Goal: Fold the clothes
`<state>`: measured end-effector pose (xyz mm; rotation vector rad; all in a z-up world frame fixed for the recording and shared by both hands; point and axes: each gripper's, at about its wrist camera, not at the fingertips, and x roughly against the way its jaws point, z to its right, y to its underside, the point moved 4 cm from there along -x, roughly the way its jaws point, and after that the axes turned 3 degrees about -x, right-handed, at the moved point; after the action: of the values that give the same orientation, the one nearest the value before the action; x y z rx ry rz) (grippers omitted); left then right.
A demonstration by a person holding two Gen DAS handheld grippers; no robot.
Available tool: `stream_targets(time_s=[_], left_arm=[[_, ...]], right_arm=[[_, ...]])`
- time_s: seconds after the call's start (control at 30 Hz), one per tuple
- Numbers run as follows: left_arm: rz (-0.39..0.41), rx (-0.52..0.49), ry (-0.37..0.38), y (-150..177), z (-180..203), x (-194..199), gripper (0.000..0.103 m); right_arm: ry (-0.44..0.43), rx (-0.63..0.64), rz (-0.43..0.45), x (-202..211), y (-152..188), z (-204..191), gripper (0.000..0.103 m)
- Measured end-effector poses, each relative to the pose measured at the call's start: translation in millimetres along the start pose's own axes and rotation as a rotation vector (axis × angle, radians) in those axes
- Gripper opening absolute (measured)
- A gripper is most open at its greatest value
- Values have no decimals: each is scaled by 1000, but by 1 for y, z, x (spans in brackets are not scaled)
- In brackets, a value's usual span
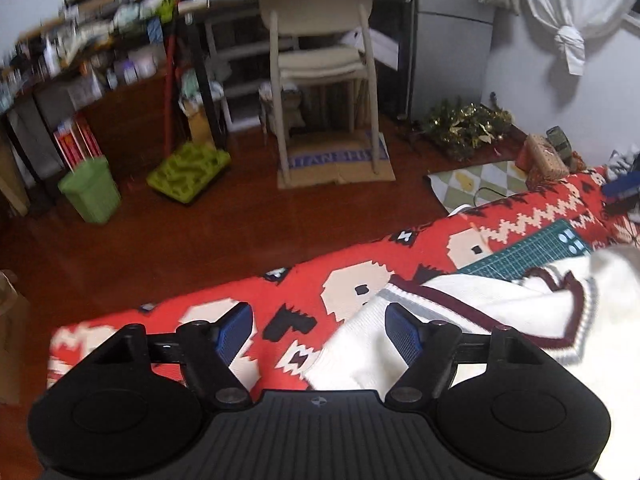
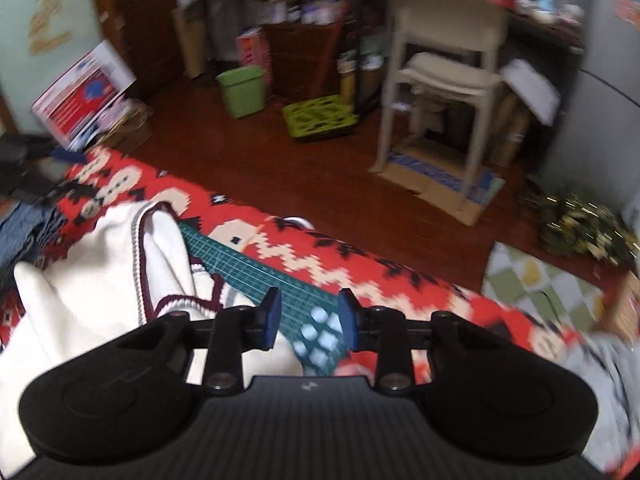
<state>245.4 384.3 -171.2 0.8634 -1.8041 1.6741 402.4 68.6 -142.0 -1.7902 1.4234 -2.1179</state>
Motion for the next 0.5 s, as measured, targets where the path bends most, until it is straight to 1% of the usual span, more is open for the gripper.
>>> stream_targets(time_s=[0.17, 0.27, 0.37, 0.4, 0.43, 0.47, 0.5], left_arm=[[-38, 30, 35, 3, -7, -26, 74], [-56, 53, 57, 7, -8, -32, 75], [-69, 64, 74, 10, -9, -36, 75], [-75, 66, 76, 11, -9, -38, 75], [-80, 69, 78, 12, -10, -39, 75], [-86, 72, 84, 14, -9, -40, 75], [-91, 76, 90, 15, -8, -41, 73]], right_arm=[[-50, 154, -133, -57, -2, -19, 35], [-77, 187, -176, -76, 1, -27, 35], [-113, 206, -190, -82, 4, -33, 35], [-120, 199, -197, -84, 4, -34, 34], [-127, 190, -204, -86, 5, -36, 27], [-135, 180, -212, -88, 6, -38, 17], [-129, 179, -213, -89, 7, -41, 16]])
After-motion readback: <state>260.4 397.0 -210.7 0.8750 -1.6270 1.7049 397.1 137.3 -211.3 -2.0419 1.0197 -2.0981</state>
